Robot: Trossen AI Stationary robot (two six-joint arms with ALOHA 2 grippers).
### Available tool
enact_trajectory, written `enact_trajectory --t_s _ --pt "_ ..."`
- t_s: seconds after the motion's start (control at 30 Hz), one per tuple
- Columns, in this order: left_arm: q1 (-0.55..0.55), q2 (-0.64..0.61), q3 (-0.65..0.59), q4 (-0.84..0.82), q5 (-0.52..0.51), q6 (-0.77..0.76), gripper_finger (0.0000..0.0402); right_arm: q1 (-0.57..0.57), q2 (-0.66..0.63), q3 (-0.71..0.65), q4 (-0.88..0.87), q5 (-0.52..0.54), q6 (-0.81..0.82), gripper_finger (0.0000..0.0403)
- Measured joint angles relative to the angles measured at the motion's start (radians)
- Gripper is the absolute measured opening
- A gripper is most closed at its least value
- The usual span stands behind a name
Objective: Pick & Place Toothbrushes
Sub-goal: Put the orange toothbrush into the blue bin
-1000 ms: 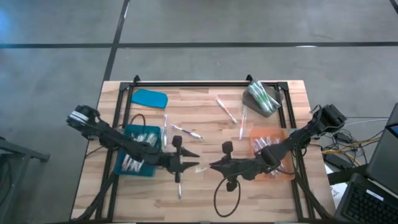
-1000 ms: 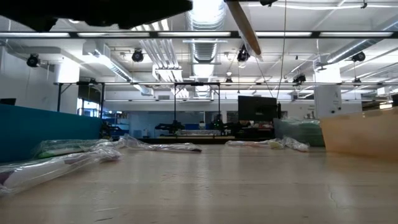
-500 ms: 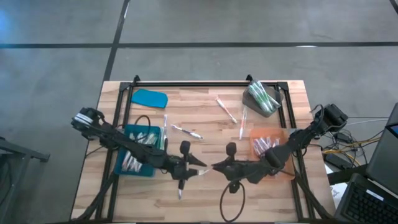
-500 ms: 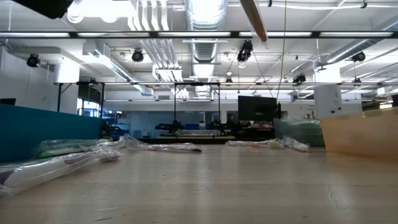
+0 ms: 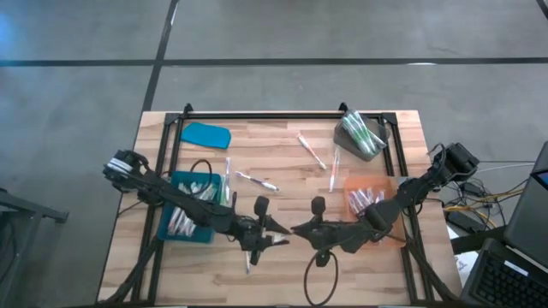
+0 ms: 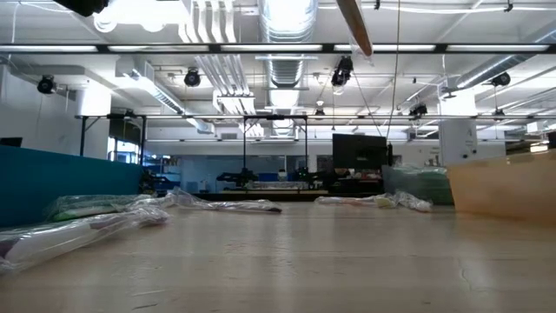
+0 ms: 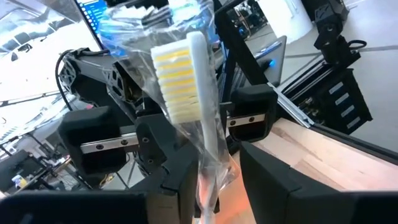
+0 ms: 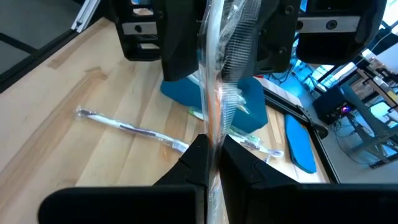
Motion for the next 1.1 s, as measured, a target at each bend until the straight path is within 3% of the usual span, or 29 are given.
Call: enact_trajectory --t_s 0.43,0.83,1.1 --pt "0.0 -0.001 0.003 0.001 0.0 0.004 0.0025 0.0 0.0 0.0 -0.001 -0.004 0.001 0.0013" --pt "0.0 -0.002 0.003 -0.004 0.0 -0.01 0.0026 0.0 0.001 0.0 -0.003 -0.006 0.021 0.0016" --pt "0.0 -0.003 0.002 -0.018 -0.03 -0.013 0.0023 0.0 -0.027 -0.001 -0.061 0.008 0.12 0.0101"
